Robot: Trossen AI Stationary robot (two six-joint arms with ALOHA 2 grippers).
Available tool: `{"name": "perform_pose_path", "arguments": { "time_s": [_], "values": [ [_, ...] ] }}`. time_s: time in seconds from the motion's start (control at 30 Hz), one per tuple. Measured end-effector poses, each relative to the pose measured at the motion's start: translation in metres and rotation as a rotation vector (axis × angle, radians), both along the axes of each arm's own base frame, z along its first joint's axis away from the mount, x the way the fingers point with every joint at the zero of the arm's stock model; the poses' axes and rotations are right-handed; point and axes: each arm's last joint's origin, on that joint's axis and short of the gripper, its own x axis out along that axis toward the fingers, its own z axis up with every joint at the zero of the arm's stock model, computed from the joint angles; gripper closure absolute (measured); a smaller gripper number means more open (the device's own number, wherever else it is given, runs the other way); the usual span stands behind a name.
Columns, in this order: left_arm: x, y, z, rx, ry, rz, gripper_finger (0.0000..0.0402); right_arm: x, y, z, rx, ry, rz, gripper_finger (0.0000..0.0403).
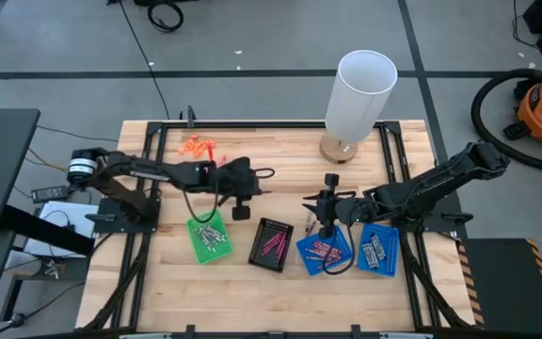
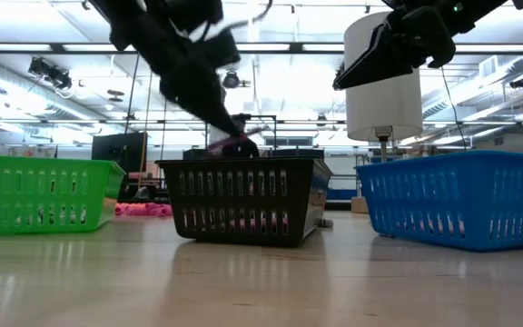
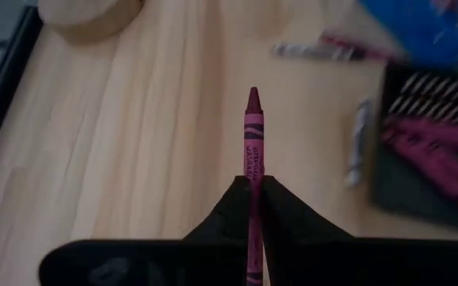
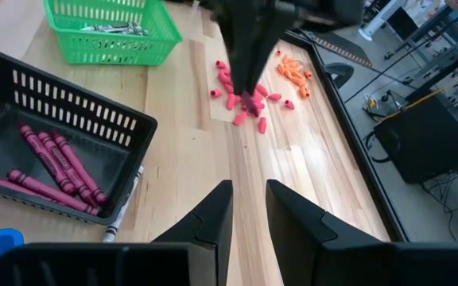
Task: Sort crayons
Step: Put the red crayon into the black bin
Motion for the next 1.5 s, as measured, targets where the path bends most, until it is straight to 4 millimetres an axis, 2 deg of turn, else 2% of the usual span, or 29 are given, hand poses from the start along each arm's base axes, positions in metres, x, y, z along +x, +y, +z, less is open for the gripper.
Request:
{"name": "perform_pose_path", "arguments": {
  "time_s": [0.13, 0.57, 0.77, 1.03, 1.23, 1.5],
  "values": [
    [0.002, -0.014, 0.008, -0.043, -0.071, -0.006, 0.0388, 0.000, 0.000, 0.000, -0.004, -0.002, -0.006, 0.0316],
    [0.005, -0.065, 0.012, -0.231, -0.152, -0.019, 0.0388, 0.000, 0.000, 0.000, -0.016, 0.000, -0.007, 0.0316],
    [0.005, -0.087, 0.016, -0.258, -0.223, 0.047, 0.0388, 0.001, 0.000, 0.002, -0.040, -0.005, 0.010, 0.0316],
    [0.014, -0.110, -0.011, -0.327, -0.235, 0.230, 0.0388, 0.001, 0.001, 0.001, -0.024, 0.008, 0.057, 0.0316],
    [0.020, -0.117, -0.034, -0.426, -0.207, 0.349, 0.0388, 0.000, 0.006, 0.001, -0.041, 0.014, 0.088, 0.0316],
    [0.036, -0.134, -0.049, -0.508, -0.192, 0.412, 0.0388, -0.001, 0.011, 0.002, -0.057, 0.012, 0.120, 0.0316]
  ]
}}
